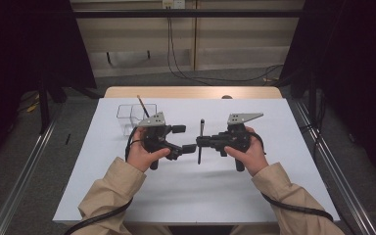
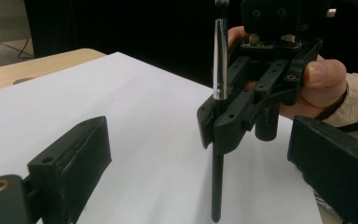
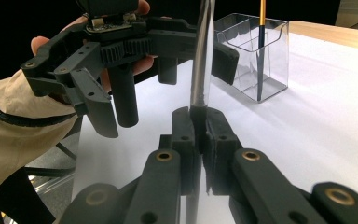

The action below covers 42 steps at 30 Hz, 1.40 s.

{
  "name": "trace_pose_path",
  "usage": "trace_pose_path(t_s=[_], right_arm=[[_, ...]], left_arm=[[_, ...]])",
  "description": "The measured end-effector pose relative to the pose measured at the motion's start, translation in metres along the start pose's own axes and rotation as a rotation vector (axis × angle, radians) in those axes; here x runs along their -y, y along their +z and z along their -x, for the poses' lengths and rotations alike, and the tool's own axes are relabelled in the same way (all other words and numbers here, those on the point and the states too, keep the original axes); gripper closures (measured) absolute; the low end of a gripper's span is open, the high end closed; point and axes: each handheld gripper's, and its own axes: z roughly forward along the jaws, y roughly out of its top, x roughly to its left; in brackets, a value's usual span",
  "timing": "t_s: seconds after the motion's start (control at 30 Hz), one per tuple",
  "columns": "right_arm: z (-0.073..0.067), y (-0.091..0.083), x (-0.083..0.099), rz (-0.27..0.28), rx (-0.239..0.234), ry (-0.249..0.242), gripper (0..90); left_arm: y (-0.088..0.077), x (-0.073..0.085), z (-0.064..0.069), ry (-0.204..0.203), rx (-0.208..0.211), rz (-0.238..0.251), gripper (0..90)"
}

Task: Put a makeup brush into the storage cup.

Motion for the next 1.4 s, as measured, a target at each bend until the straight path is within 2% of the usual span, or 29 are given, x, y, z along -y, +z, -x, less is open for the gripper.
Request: trace_pose_path(t_s=[0.23, 0.43, 0.53, 0.63, 0.9, 1.13, 1.2, 1.4], right_arm=[[-0.001, 0.001, 0.0, 0.0, -0.003, -0.006, 84.3], [-0.001, 0.003, 0.001, -0.003, -0.006, -0.008, 84.3], [-0.001, 0.004, 0.001, -0.003, -0.006, -0.007, 84.3], [-0.001, 0.004, 0.001, -0.001, -0.006, -0.012, 84.3], [-0.002, 0.004, 0.001, 0.002, -0.009, -0.015, 84.3], [-0.003, 0.005, 0.0, 0.002, -0.01, -0.019, 84.3], [-0.003, 0.005, 0.0, -0.001, -0.01, -0.019, 84.3], [-0.003, 0.005, 0.0, 0.001, -0.01, -0.022, 84.3]], left_arm=[[0.0, -0.005, 0.0, 0.028, -0.002, 0.029, 3.7], [0.002, -0.011, 0.001, 0.01, -0.025, 0.04, 6.7], [0.001, -0.013, 0.0, -0.004, -0.022, 0.069, 14.6], [-0.001, -0.015, -0.001, 0.0, -0.027, 0.093, 23.9], [0.003, -0.016, 0.0, -0.01, 0.011, 0.076, 39.6], [0.006, -0.016, 0.001, -0.011, 0.041, 0.078, 59.6], [0.007, -0.016, 0.002, -0.012, 0.063, 0.076, 65.5], [0.01, -0.016, 0.004, -0.009, 0.075, 0.063, 74.4]])
